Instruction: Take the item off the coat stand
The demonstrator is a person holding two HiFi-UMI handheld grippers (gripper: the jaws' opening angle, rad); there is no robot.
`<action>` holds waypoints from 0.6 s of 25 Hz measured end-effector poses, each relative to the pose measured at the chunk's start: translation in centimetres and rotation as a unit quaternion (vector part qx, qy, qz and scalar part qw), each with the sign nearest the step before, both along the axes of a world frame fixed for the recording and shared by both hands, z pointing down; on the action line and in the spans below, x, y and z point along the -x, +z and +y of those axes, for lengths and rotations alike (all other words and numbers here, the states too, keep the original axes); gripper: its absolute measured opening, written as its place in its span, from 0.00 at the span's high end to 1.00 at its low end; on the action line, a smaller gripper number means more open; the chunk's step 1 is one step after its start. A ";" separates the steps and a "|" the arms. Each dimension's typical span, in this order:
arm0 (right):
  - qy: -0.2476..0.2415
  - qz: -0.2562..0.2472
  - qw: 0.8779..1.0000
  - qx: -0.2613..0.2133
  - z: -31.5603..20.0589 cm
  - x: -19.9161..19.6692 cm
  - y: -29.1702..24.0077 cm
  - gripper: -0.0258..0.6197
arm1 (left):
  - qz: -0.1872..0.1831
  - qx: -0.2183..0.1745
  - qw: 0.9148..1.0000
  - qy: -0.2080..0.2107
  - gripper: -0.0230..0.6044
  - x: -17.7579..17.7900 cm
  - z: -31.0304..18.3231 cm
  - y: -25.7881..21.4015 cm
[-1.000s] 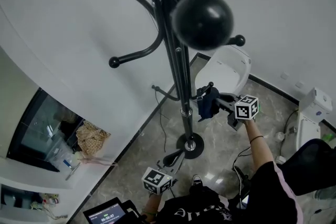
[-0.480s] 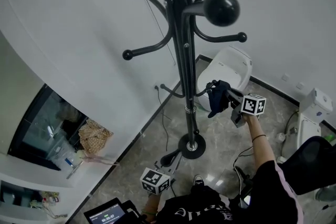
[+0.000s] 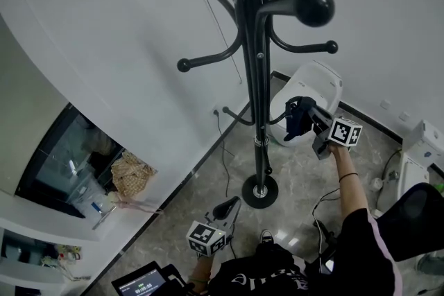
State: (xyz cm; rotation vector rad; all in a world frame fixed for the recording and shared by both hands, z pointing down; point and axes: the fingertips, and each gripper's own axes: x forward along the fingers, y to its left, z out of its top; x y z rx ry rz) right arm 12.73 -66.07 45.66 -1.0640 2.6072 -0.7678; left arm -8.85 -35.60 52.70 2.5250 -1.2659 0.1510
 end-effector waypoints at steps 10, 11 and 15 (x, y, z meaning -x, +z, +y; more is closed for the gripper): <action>0.039 -0.027 0.999 0.018 5.2 -4.2 0.9 0.86 | 0.001 -0.001 1.000 0.012 0.95 -0.9 -0.1 0.5; 0.042 -0.029 0.998 0.022 6.2 -4.3 1.0 0.86 | 0.002 -0.002 1.000 0.016 0.95 -1.1 0.0 0.5; 0.032 -0.028 0.999 0.006 10.0 -3.8 0.8 0.86 | 0.003 -0.006 1.000 0.027 0.95 -1.9 0.7 0.6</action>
